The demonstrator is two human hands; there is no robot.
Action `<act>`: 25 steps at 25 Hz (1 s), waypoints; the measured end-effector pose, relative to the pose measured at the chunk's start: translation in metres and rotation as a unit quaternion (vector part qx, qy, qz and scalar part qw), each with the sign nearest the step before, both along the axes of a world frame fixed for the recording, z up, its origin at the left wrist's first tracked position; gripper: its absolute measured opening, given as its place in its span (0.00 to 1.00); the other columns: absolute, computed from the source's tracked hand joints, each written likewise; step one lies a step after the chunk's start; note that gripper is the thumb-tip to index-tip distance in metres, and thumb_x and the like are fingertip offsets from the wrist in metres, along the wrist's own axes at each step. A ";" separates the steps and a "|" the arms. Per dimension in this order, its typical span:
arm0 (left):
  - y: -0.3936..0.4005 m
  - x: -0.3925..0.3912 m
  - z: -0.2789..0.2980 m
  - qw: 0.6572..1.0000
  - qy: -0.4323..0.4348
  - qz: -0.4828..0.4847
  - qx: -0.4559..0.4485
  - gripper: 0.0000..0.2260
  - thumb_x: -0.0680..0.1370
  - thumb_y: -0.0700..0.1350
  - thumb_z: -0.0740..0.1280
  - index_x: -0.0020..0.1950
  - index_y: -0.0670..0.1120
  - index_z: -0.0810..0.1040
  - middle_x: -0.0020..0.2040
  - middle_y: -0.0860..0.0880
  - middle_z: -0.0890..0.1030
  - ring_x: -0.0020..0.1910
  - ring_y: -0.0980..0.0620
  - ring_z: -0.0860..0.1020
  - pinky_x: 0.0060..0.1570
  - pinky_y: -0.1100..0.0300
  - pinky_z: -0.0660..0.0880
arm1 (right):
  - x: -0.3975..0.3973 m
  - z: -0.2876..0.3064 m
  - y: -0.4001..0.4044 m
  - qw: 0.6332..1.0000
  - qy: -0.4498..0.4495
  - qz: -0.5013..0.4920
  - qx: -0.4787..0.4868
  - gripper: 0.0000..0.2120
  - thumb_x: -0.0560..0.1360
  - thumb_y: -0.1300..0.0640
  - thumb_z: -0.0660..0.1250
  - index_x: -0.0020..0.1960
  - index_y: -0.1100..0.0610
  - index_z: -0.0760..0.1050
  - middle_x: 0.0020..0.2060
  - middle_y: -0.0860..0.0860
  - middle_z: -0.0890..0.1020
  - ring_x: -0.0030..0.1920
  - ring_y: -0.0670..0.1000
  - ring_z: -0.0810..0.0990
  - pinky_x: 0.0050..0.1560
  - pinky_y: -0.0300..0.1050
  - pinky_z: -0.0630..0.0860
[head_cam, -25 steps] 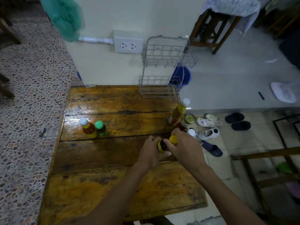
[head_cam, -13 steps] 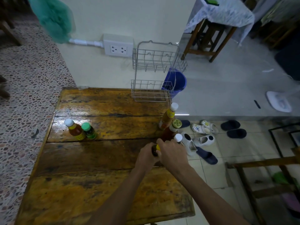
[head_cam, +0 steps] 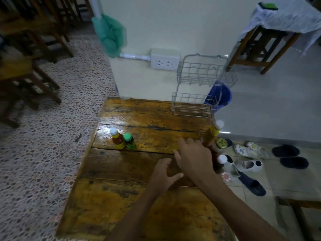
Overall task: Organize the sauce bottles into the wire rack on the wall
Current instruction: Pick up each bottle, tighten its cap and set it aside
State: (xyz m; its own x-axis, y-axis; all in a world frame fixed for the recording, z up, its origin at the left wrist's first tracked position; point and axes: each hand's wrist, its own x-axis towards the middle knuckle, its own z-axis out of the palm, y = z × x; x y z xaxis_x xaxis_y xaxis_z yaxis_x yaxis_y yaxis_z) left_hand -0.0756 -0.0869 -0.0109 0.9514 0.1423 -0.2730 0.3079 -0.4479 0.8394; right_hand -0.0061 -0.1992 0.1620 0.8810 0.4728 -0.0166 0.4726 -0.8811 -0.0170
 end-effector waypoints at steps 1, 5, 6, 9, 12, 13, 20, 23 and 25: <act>0.023 -0.008 -0.002 1.000 -0.002 0.018 0.014 0.32 0.72 0.67 0.73 0.70 0.52 0.72 0.63 0.56 0.74 0.61 0.57 0.75 0.58 0.59 0.77 | 0.001 0.002 0.021 1.000 0.005 0.025 0.008 0.13 0.78 0.45 0.65 0.56 0.53 0.74 0.47 0.53 0.81 0.47 0.56 0.80 0.35 0.47 0.74; 0.124 -0.038 0.004 0.986 -0.007 0.148 0.074 0.26 0.76 0.59 0.74 0.68 0.47 0.74 0.59 0.52 0.76 0.58 0.55 0.77 0.55 0.56 0.78 | 0.005 -0.009 0.121 0.992 0.035 0.108 0.054 0.19 0.81 0.45 0.62 0.68 0.52 0.70 0.56 0.53 0.80 0.56 0.56 0.79 0.46 0.49 0.78; 0.147 -0.042 0.007 0.982 -0.010 0.168 0.084 0.25 0.76 0.59 0.74 0.67 0.48 0.75 0.58 0.52 0.77 0.57 0.55 0.77 0.54 0.55 0.78 | 0.009 -0.017 0.145 0.989 0.043 0.123 0.065 0.20 0.81 0.45 0.62 0.69 0.52 0.69 0.58 0.53 0.80 0.57 0.56 0.78 0.47 0.50 0.78; 0.204 -0.046 0.010 0.978 -0.010 0.196 0.077 0.22 0.77 0.60 0.73 0.64 0.49 0.74 0.58 0.53 0.78 0.57 0.55 0.78 0.54 0.54 0.78 | 0.024 -0.049 0.210 0.984 0.053 0.155 0.067 0.21 0.81 0.46 0.63 0.71 0.52 0.67 0.62 0.56 0.77 0.60 0.58 0.75 0.49 0.53 0.79; 0.233 -0.039 0.006 0.979 0.004 0.192 0.064 0.24 0.78 0.58 0.72 0.67 0.46 0.73 0.59 0.51 0.78 0.58 0.54 0.77 0.55 0.54 0.76 | 0.035 -0.072 0.243 0.985 0.056 0.159 0.037 0.21 0.80 0.45 0.64 0.70 0.52 0.69 0.60 0.57 0.77 0.59 0.59 0.75 0.46 0.53 0.80; 0.240 -0.034 0.003 0.980 0.011 0.191 0.059 0.24 0.78 0.57 0.72 0.67 0.46 0.74 0.59 0.51 0.78 0.57 0.53 0.77 0.54 0.54 0.77 | 0.037 -0.077 0.249 0.985 0.054 0.160 0.034 0.20 0.81 0.45 0.64 0.68 0.52 0.70 0.59 0.57 0.77 0.58 0.58 0.76 0.47 0.52 0.80; 0.252 0.005 -0.008 0.993 -0.003 0.114 -0.006 0.12 0.73 0.51 0.78 0.52 0.56 0.78 0.53 0.57 0.81 0.53 0.57 0.81 0.50 0.53 0.82 | 0.031 -0.090 0.250 0.969 0.052 0.241 0.022 0.16 0.83 0.49 0.58 0.61 0.60 0.73 0.54 0.58 0.79 0.52 0.57 0.78 0.44 0.48 0.76; 0.257 0.001 -0.014 0.994 -0.008 0.109 0.012 0.21 0.66 0.59 0.78 0.53 0.54 0.76 0.53 0.56 0.77 0.52 0.55 0.78 0.50 0.54 0.81 | 0.020 -0.085 0.239 0.964 0.036 0.250 0.079 0.16 0.83 0.47 0.55 0.53 0.58 0.74 0.46 0.54 0.78 0.43 0.51 0.75 0.37 0.42 0.73; 0.260 -0.010 -0.012 0.994 -0.031 0.105 0.010 0.24 0.66 0.60 0.79 0.56 0.56 0.74 0.54 0.58 0.76 0.52 0.57 0.77 0.49 0.56 0.80 | 0.012 -0.079 0.229 0.961 0.029 0.241 0.129 0.16 0.83 0.45 0.55 0.48 0.56 0.73 0.40 0.51 0.77 0.37 0.46 0.70 0.31 0.38 0.70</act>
